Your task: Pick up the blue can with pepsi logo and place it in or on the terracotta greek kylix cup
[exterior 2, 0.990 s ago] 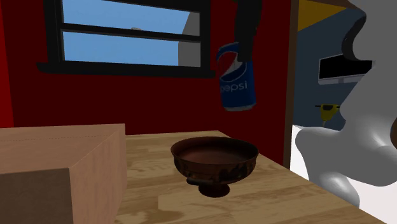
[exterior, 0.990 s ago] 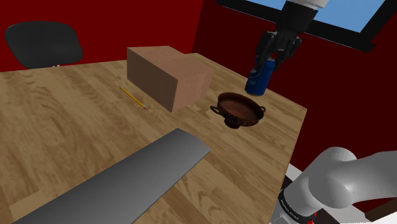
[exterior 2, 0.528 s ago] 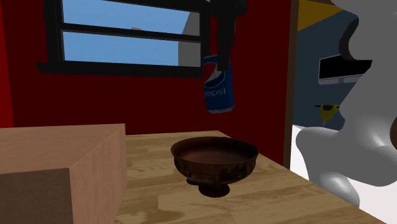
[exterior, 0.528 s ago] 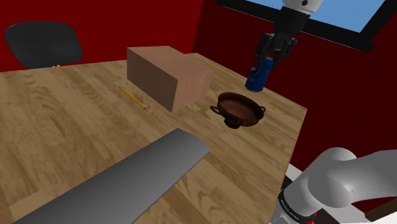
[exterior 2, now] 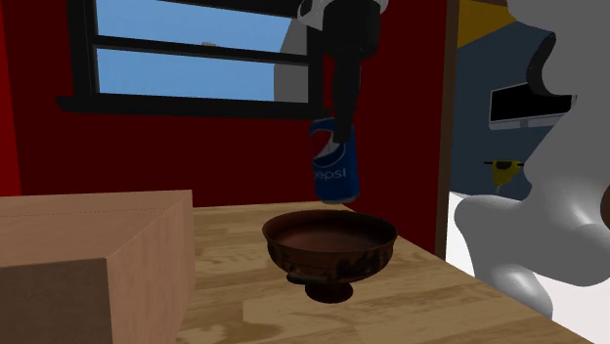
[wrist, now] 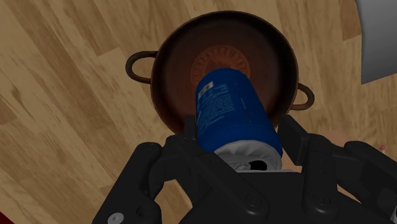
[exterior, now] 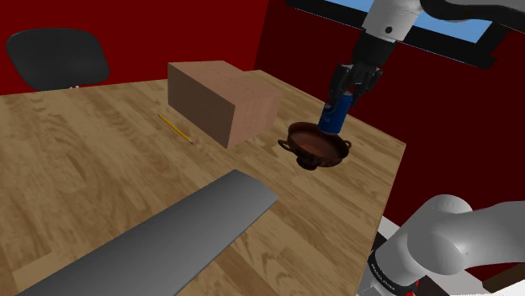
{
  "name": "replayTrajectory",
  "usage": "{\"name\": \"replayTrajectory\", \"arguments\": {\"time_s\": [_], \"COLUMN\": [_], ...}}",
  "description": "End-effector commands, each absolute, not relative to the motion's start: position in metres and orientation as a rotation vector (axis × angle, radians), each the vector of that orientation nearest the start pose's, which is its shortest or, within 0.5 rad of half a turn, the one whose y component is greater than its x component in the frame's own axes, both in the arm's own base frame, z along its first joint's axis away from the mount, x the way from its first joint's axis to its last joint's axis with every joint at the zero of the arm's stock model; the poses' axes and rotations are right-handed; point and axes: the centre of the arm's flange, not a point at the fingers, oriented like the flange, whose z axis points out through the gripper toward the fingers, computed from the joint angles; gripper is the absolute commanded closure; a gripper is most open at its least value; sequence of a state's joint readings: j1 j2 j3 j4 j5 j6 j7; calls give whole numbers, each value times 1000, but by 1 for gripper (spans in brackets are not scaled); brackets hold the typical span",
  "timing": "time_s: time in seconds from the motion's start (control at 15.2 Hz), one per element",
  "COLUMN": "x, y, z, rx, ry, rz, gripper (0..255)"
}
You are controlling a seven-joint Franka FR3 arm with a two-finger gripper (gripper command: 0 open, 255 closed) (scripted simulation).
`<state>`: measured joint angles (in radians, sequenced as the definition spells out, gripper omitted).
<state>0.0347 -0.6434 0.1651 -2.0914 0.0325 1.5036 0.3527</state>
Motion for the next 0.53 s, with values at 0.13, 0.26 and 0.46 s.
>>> {"name": "replayTrajectory", "arguments": {"time_s": [0.13, 0.26, 0.46], "x": [332, 332, 332], "y": [92, 92, 92], "z": [637, 626, 618], "rx": [-3178, -3178, -3178], "ry": [287, 287, 287], "rz": [-104, -104, -104], "gripper": [255, 255, 255]}}
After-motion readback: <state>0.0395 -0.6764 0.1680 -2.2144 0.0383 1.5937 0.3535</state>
